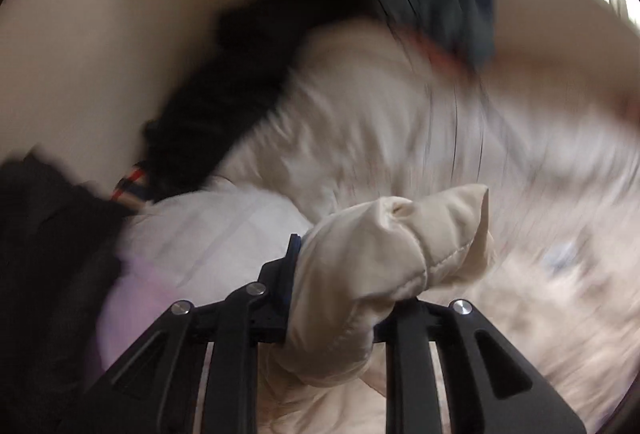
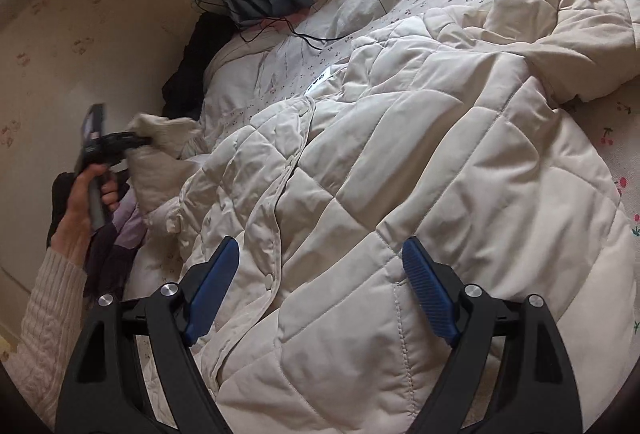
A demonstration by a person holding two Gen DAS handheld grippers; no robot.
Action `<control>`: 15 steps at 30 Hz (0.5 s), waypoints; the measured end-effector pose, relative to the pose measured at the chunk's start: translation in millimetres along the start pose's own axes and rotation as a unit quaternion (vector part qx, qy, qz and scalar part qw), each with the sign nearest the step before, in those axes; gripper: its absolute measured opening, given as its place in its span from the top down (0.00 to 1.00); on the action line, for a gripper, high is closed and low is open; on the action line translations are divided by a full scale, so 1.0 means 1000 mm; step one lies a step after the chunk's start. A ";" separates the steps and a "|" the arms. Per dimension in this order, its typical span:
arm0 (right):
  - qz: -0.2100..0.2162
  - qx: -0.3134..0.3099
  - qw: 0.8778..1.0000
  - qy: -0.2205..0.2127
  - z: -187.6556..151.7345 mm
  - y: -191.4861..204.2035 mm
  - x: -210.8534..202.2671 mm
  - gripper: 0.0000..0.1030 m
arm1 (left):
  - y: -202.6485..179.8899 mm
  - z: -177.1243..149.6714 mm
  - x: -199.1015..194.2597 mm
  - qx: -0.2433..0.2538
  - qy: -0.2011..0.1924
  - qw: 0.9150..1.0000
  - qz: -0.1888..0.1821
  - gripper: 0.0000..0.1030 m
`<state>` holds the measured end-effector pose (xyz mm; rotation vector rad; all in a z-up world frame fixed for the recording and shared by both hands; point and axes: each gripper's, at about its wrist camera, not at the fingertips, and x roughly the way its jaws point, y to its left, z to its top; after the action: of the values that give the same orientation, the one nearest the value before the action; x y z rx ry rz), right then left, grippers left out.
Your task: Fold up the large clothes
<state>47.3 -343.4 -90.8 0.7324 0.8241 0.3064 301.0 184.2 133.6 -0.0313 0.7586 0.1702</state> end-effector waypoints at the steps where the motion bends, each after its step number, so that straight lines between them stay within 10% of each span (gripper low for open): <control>1: 0.001 0.000 1.000 0.000 0.001 0.001 0.000 0.22 | 0.035 0.007 -0.028 -0.064 -0.026 0.998 -0.013 0.79; 4: -0.008 -0.015 1.000 0.018 0.000 0.006 0.005 0.22 | 0.129 0.004 -0.074 -0.225 -0.041 0.974 -0.009 0.63; 7: -0.029 -0.032 0.998 0.043 -0.004 0.007 0.015 0.21 | 0.174 -0.016 -0.097 -0.275 -0.040 0.961 0.003 0.49; 11: -0.026 -0.043 0.998 0.048 0.006 0.014 -0.001 0.21 | 0.174 -0.041 -0.129 -0.241 -0.036 0.970 -0.006 0.44; 15: -0.029 -0.092 0.995 -0.006 0.005 0.034 -0.075 0.19 | 0.133 -0.104 -0.183 -0.114 -0.040 0.991 -0.051 0.16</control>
<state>2.8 -360.0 -23.0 0.5376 0.7923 0.3207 77.7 279.8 187.8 -0.2782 0.6539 0.1595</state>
